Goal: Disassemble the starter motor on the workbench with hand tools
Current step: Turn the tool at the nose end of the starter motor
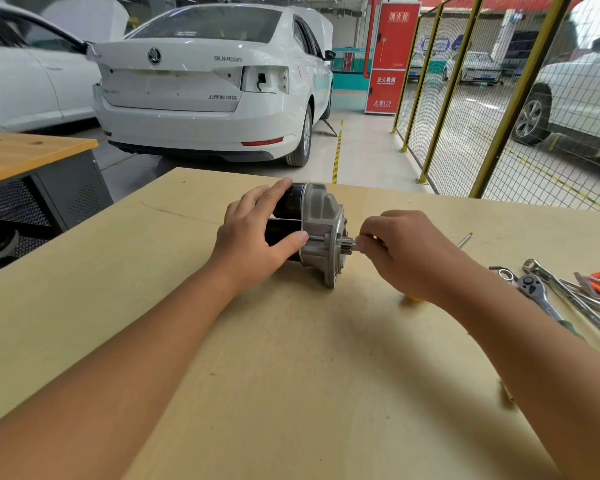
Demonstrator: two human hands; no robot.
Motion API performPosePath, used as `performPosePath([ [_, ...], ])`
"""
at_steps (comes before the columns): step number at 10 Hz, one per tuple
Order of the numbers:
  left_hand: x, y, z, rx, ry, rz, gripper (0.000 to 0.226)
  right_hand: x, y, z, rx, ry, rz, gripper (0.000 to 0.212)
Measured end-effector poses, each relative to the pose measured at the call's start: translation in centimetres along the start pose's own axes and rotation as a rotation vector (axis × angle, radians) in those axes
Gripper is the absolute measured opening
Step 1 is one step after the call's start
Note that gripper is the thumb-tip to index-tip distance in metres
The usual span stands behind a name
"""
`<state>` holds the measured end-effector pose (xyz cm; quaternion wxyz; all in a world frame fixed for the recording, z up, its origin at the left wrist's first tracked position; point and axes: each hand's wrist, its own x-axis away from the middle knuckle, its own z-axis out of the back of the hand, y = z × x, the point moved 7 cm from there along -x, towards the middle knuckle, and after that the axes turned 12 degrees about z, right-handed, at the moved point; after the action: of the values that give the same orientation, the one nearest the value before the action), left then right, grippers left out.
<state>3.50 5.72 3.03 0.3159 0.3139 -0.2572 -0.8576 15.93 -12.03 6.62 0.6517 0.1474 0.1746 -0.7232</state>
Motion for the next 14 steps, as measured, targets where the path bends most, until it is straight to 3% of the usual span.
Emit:
performPosePath([
  [4,0.0,-0.1,0.0,-0.009,0.015,-0.016,0.083,0.1,-0.4,0.6,0.222,0.013,0.010,0.017],
  [6,-0.1,-0.1,0.0,-0.014,0.035,-0.027,0.080,0.1,-0.3,0.3,0.015,0.029,-0.009,0.017],
  [7,-0.1,-0.1,0.0,-0.014,0.038,-0.026,0.080,0.0,0.0,0.4,0.008,0.026,-0.007,0.028],
  [11,-0.1,-0.1,0.0,-0.013,0.026,-0.017,0.081,0.1,-0.3,0.7,0.202,0.019,-0.006,0.020],
  [14,0.0,0.0,0.1,-0.009,0.016,-0.005,0.082,0.2,-0.3,0.3,0.064,-0.046,-0.022,0.026],
])
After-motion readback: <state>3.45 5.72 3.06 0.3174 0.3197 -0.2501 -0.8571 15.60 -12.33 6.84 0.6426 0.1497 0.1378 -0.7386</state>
